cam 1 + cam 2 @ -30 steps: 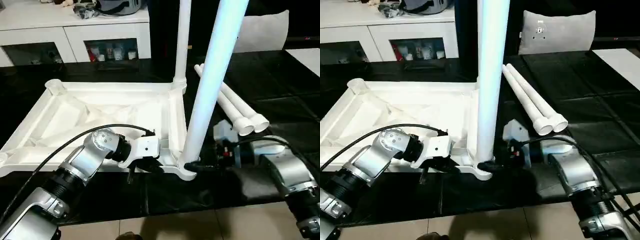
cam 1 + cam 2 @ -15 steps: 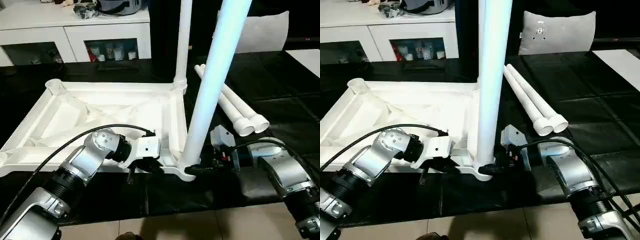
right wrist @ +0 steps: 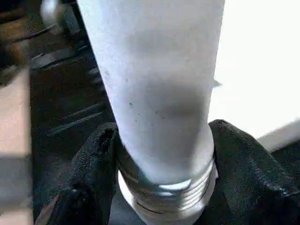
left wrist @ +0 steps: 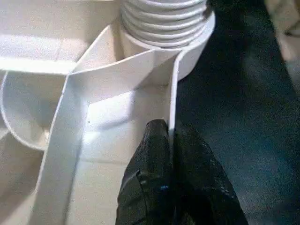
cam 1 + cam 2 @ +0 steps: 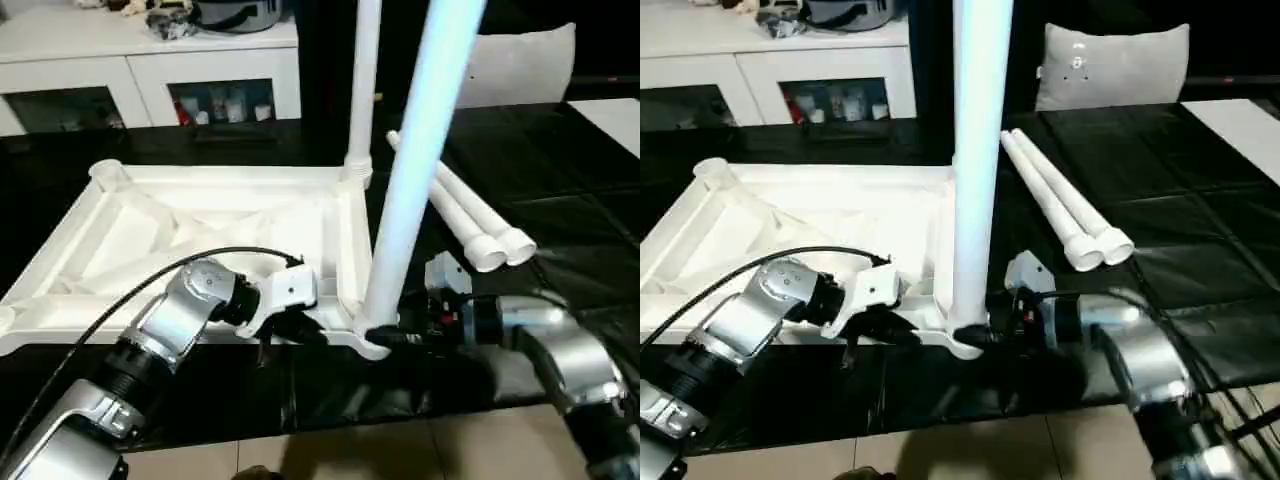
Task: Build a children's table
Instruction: Rotate leg to tighten
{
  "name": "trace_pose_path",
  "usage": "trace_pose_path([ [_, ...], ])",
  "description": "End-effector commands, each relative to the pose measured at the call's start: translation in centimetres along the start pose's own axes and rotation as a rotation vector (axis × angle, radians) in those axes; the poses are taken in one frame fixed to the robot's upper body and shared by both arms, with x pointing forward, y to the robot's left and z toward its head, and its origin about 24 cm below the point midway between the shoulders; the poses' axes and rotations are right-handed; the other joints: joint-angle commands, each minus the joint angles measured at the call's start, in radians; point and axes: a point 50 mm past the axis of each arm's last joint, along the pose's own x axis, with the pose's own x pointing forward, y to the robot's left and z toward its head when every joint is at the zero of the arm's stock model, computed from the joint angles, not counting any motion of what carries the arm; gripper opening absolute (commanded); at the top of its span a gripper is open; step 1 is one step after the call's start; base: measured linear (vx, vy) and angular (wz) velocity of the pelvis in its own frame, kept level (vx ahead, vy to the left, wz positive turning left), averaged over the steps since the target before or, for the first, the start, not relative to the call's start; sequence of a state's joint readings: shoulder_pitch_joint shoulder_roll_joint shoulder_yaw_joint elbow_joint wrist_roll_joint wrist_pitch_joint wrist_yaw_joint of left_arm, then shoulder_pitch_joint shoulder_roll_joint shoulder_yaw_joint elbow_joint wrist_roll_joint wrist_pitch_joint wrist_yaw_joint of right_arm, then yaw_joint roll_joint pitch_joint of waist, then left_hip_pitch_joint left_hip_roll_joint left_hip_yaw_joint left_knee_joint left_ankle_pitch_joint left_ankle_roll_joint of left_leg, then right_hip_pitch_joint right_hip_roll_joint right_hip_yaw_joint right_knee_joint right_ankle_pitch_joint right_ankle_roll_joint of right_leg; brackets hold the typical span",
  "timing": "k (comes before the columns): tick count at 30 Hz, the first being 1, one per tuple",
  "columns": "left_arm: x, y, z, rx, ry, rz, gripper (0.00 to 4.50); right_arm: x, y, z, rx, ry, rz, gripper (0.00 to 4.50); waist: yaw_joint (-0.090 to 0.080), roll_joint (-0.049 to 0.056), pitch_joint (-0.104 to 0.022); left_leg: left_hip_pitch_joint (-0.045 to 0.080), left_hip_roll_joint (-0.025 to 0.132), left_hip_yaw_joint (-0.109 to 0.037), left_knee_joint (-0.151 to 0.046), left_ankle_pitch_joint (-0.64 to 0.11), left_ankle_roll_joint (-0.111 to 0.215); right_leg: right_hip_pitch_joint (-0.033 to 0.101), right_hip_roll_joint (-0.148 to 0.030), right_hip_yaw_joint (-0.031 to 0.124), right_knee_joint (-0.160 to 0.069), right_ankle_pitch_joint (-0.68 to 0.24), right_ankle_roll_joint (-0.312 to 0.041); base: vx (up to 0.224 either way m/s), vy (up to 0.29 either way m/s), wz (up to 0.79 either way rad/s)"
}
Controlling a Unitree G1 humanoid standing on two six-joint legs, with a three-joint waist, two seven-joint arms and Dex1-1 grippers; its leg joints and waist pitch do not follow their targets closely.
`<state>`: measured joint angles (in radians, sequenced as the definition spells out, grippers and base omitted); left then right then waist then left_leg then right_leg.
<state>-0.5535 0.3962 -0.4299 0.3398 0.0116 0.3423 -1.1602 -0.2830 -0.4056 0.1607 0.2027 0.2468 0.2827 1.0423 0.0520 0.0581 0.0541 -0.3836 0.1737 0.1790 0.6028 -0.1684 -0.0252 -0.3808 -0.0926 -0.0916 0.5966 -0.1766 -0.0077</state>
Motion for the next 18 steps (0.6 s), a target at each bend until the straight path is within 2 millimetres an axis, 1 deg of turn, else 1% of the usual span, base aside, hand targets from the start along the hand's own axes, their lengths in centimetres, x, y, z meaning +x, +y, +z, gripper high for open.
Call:
trace_pose_path([
  [1,0.6,0.5,3.3,0.011,-0.140,0.093,0.00,2.6,1.8,-1.7,0.096,0.025,0.034,2.67,-0.011,-0.012,-0.052,0.036,0.051,-0.032,-0.080,-0.458,-0.030,0.018,-0.070,0.040,-0.106,-0.574,-0.138,0.000,0.000,0.00],
  [2,0.9,0.6,3.7,-0.012,-0.157,0.116,0.00,3.2,1.8,-1.9,0.118,0.019,-0.009,2.67,-0.021,-0.013,-0.052,0.031,0.049,-0.038,-0.081,-0.462,-0.032,0.023,-0.071,0.037,-0.109,-0.596,-0.117,0.000,0.000,0.00],
  [3,1.1,0.7,3.9,-0.020,-0.164,0.131,0.00,3.5,1.8,-2.0,0.132,0.013,-0.035,2.67,-0.026,-0.010,-0.052,0.028,0.050,-0.039,-0.083,-0.468,-0.033,0.022,-0.069,0.036,-0.109,-0.598,-0.111,0.000,0.000,0.00],
  [4,2.5,0.8,5.4,-0.076,-0.202,0.197,0.00,5.7,1.6,-2.0,0.210,-0.016,-0.174,2.67,-0.037,-0.002,-0.051,0.028,0.050,-0.041,-0.083,-0.485,-0.042,0.017,-0.068,0.035,-0.109,-0.597,-0.109,0.000,0.000,0.00],
  [5,2.8,0.7,5.6,-0.088,-0.210,0.205,0.00,6.1,1.6,-2.0,0.225,-0.022,-0.199,2.67,-0.053,-0.004,-0.049,0.030,0.046,-0.046,-0.080,-0.520,-0.051,0.012,-0.067,0.024,-0.117,-0.620,-0.104,0.000,0.000,0.00],
  [6,2.9,0.7,5.7,-0.090,-0.212,0.208,0.00,6.2,1.6,-1.9,0.228,-0.024,-0.204,2.67,-0.061,-0.007,-0.048,0.032,0.043,-0.049,-0.079,-0.536,-0.052,0.014,-0.066,0.017,-0.122,-0.641,-0.091,0.000,0.000,0.00],
  [7,3.5,0.9,6.3,-0.113,-0.226,0.247,0.00,7.4,1.3,-1.6,0.280,-0.045,-0.272,2.67,-0.073,-0.004,-0.048,0.030,0.039,-0.052,-0.078,-0.558,-0.046,0.018,-0.066,0.009,-0.128,-0.669,-0.066,0.000,0.000,0.00],
  [8,3.5,0.9,6.3,-0.113,-0.226,0.248,0.00,7.4,1.3,-1.6,0.281,-0.046,-0.273,2.67,-0.080,-0.001,-0.048,0.034,0.039,-0.053,-0.077,-0.567,-0.044,0.016,-0.066,0.007,-0.132,-0.669,-0.062,0.000,0.000,0.00],
  [9,3.7,1.0,6.5,-0.125,-0.228,0.268,0.00,7.9,1.2,-1.4,0.310,-0.053,-0.308,2.67,-0.093,0.003,-0.048,0.030,0.040,-0.059,-0.079,-0.590,-0.042,0.021,-0.065,-0.002,-0.135,-0.657,-0.056,0.000,0.000,0.00],
  [10,3.9,1.1,6.8,-0.136,-0.229,0.294,0.00,8.5,1.1,-1.2,0.330,-0.059,-0.338,2.67,-0.100,0.009,-0.048,0.026,0.043,-0.065,-0.085,-0.620,-0.047,0.023,-0.064,-0.006,-0.134,-0.639,-0.051,0.000,0.000,0.00],
  [11,4.1,1.4,7.1,-0.145,-0.232,0.325,0.00,9.3,1.0,-0.9,0.370,-0.075,-0.376,2.67,-0.112,0.011,-0.046,0.034,0.045,-0.068,-0.089,-0.669,-0.052,0.019,-0.061,-0.014,-0.139,-0.623,-0.053,0.000,0.000,0.00],
  [12,4.1,1.5,7.2,-0.146,-0.234,0.333,0.00,9.5,0.9,-0.8,0.388,-0.081,-0.387,2.67,-0.117,0.015,-0.044,0.039,0.047,-0.070,-0.091,-0.699,-0.057,0.018,-0.059,-0.019,-0.139,-0.613,-0.055,0.000,0.000,0.00],
  [13,4.0,1.7,7.3,-0.150,-0.236,0.346,0.00,9.9,0.9,-0.6,0.408,-0.088,-0.399,2.67,-0.127,0.018,-0.041,0.038,0.051,-0.077,-0.102,-0.756,-0.066,0.026,-0.054,-0.028,-0.134,-0.582,-0.052,0.000,0.000,0.00],
  [14,4.0,1.8,7.3,-0.153,-0.237,0.352,0.00,10.0,0.8,-0.6,0.413,-0.090,-0.402,2.67,-0.131,0.022,-0.038,0.033,0.058,-0.082,-0.120,-0.816,-0.079,0.036,-0.048,-0.031,-0.118,-0.544,-0.055,0.000,0.000,0.00],
  [15,3.9,1.9,7.2,-0.153,-0.232,0.362,0.00,10.1,0.9,-0.5,0.416,-0.088,-0.401,2.67,-0.131,0.026,-0.037,0.031,0.062,-0.082,-0.129,-0.842,-0.086,0.041,-0.045,-0.027,-0.105,-0.517,-0.061,0.000,0.000,0.00],
  [16,3.7,2.0,7.1,-0.153,-0.223,0.375,0.00,10.3,0.9,-0.5,0.417,-0.085,-0.403,2.67,-0.127,0.021,-0.036,0.034,0.062,-0.074,-0.138,-0.863,-0.093,0.037,-0.042,-0.017,-0.095,-0.502,-0.072,0.000,0.000,0.00],
  [17,3.6,2.1,6.9,-0.151,-0.215,0.385,0.00,10.4,0.9,-0.5,0.418,-0.083,-0.404,2.67,-0.129,0.015,-0.036,0.050,0.047,-0.066,-0.120,-0.843,-0.094,0.017,-0.051,-0.017,-0.119,-0.570,-0.072,0.000,0.000,0.00],
  [18,3.3,2.2,6.5,-0.154,-0.203,0.392,0.00,10.5,0.9,-0.4,0.406,-0.074,-0.401,2.67,-0.134,0.010,-0.034,0.058,0.039,-0.064,-0.105,-0.820,-0.088,0.008,-0.058,-0.024,-0.137,-0.631,-0.060,0.000,0.000,0.00],
])
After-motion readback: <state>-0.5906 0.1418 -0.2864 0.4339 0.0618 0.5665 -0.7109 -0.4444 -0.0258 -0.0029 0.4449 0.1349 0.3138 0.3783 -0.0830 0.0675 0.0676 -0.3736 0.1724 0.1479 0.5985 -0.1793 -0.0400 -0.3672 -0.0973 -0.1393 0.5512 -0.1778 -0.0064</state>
